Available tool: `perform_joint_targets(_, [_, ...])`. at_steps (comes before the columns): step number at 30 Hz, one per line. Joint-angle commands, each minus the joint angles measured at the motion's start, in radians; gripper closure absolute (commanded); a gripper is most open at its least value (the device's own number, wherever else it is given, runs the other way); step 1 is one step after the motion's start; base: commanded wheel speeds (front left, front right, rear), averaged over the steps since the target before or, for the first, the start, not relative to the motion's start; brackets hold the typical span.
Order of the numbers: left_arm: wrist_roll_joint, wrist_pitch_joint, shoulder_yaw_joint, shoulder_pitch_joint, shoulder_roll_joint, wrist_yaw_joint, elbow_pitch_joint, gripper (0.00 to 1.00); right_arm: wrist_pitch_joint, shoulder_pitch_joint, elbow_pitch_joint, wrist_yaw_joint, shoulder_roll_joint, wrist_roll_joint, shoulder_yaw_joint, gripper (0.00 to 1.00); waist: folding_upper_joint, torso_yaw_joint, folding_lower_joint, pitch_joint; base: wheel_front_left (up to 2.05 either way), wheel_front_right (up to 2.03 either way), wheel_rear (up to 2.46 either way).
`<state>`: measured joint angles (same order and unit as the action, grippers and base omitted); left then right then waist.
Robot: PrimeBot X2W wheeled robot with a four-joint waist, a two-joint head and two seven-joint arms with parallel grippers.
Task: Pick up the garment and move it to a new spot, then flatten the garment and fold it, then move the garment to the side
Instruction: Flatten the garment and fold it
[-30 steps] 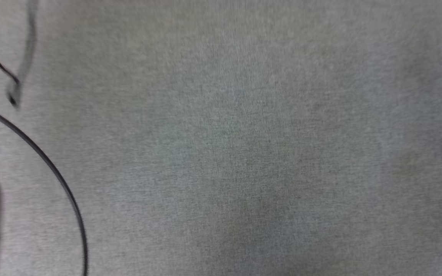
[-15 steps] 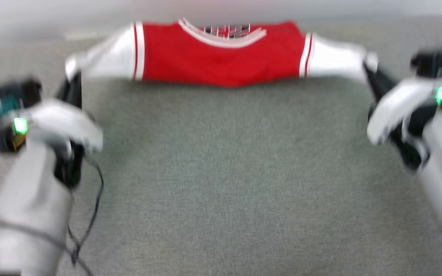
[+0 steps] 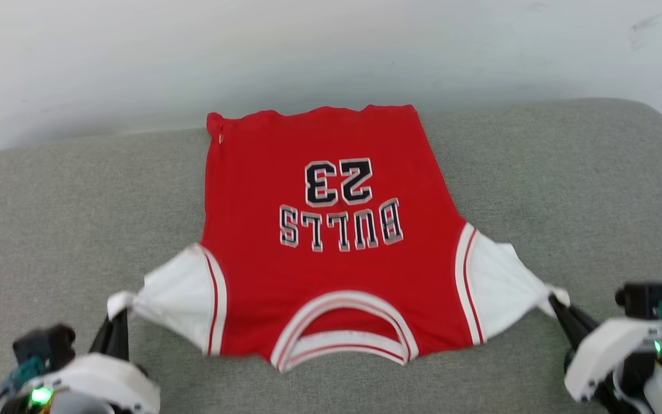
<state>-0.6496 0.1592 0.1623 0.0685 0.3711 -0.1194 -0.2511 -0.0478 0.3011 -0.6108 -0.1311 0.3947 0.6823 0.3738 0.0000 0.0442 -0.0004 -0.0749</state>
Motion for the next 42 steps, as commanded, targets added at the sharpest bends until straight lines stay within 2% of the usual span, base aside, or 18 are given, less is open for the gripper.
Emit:
perform_joint_targets(1, [-0.004,-0.015,-0.010,-0.057,0.011,-0.028,0.051,1.00,0.013,-0.059,0.033,0.001,-0.001,-0.012,-0.034,1.00,0.0000,0.001,0.0004,0.004,0.00,0.00,0.00])
perform_joint_targets(5, [-0.008,-0.060,-0.026,-0.200,0.023,-0.099,0.189,1.00,0.078,-0.221,0.137,0.001,-0.017,-0.050,-0.149,1.00,0.0000,-0.004,0.0004,0.004,0.00,0.00,0.00])
perform_joint_targets(10, [0.004,-0.095,-0.018,-0.293,0.027,-0.145,0.298,1.00,0.200,-0.381,0.289,0.001,-0.064,-0.137,-0.268,1.00,0.0000,-0.022,0.0004,-0.008,0.00,0.00,0.00])
perform_joint_targets(11, [0.008,-0.099,-0.013,-0.299,0.026,-0.151,0.314,1.00,0.218,-0.399,0.322,0.001,-0.079,-0.151,-0.288,0.87,0.0000,-0.027,0.0004,-0.012,0.00,0.00,0.00])
perform_joint_targets(12, [0.011,-0.102,-0.008,-0.301,0.023,-0.155,0.328,1.00,0.237,-0.413,0.351,0.001,-0.087,-0.168,-0.309,0.00,0.0000,-0.031,0.0004,-0.016,0.00,0.00,0.00])
perform_joint_targets(13, [0.011,-0.102,-0.008,-0.301,0.023,-0.155,0.328,1.00,0.237,-0.413,0.351,0.001,-0.087,-0.168,-0.309,0.00,0.0000,-0.031,0.0004,-0.016,0.00,0.00,0.00])
perform_joint_targets(19, [0.029,-0.096,0.017,-0.270,-0.002,-0.179,0.400,1.00,0.256,-0.351,0.542,0.001,-0.138,-0.232,-0.423,0.00,0.0000,-0.050,0.0004,-0.040,0.00,0.00,0.00])
perform_joint_targets(22, [0.039,-0.086,0.026,-0.255,-0.014,-0.185,0.429,1.00,0.259,-0.249,0.551,0.001,-0.157,-0.237,-0.477,0.00,0.0000,-0.062,0.0004,-0.069,0.00,0.00,0.00])
perform_joint_targets(25, [0.054,-0.081,0.049,-0.215,-0.023,-0.175,0.455,1.00,0.292,-0.110,0.508,0.001,-0.135,-0.225,-0.480,0.00,0.0000,-0.092,0.0004,-0.122,0.00,0.00,0.00])
perform_joint_targets(31, [0.088,-0.055,0.114,-0.099,-0.060,-0.142,0.476,1.00,0.391,0.198,0.349,0.001,-0.032,-0.168,-0.457,0.00,0.0000,-0.187,0.0004,-0.260,0.00,0.00,0.00])
perform_joint_targets(39, [0.105,0.011,0.192,0.022,-0.136,-0.084,0.444,1.00,0.636,0.528,0.181,0.001,0.122,-0.141,-0.377,0.00,0.0000,-0.336,0.0004,-0.411,0.00,0.00,0.00])
perform_joint_targets(42, [0.109,0.035,0.206,0.054,-0.155,-0.067,0.439,1.00,0.718,0.630,0.115,0.000,0.150,-0.152,-0.346,0.00,0.0000,-0.379,0.0004,-0.445,0.00,0.00,0.00])
